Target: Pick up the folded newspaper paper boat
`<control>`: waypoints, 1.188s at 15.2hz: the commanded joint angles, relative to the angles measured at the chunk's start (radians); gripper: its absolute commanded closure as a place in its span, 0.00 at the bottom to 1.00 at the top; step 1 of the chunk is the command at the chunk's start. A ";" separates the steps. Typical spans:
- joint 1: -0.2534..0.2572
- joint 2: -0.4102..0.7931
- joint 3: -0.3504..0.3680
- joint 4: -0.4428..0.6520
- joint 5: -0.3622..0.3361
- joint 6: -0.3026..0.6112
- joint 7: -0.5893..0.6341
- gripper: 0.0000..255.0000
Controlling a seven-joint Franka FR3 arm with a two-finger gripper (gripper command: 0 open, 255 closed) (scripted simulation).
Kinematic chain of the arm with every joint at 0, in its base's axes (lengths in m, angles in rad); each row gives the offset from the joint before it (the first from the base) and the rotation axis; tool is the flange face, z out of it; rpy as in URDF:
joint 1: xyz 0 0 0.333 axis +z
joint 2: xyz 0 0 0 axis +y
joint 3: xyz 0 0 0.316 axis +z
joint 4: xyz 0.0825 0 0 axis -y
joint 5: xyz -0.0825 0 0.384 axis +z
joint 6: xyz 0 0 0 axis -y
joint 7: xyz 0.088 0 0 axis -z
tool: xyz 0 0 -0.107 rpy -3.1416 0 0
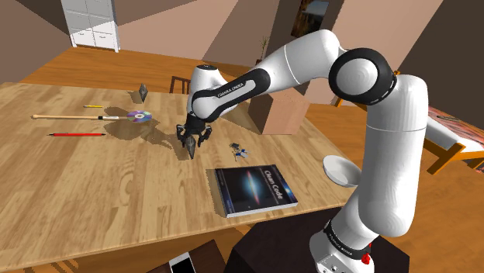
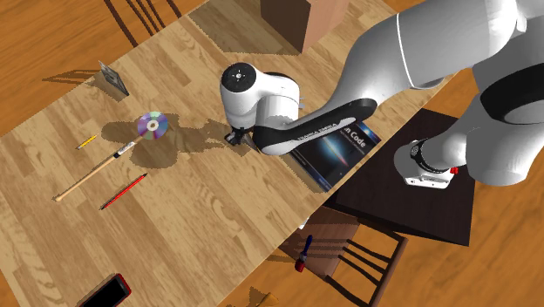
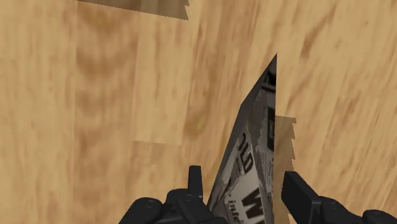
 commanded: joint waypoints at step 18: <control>-0.006 -0.068 0.008 0.026 0.015 -0.093 -0.007 1.00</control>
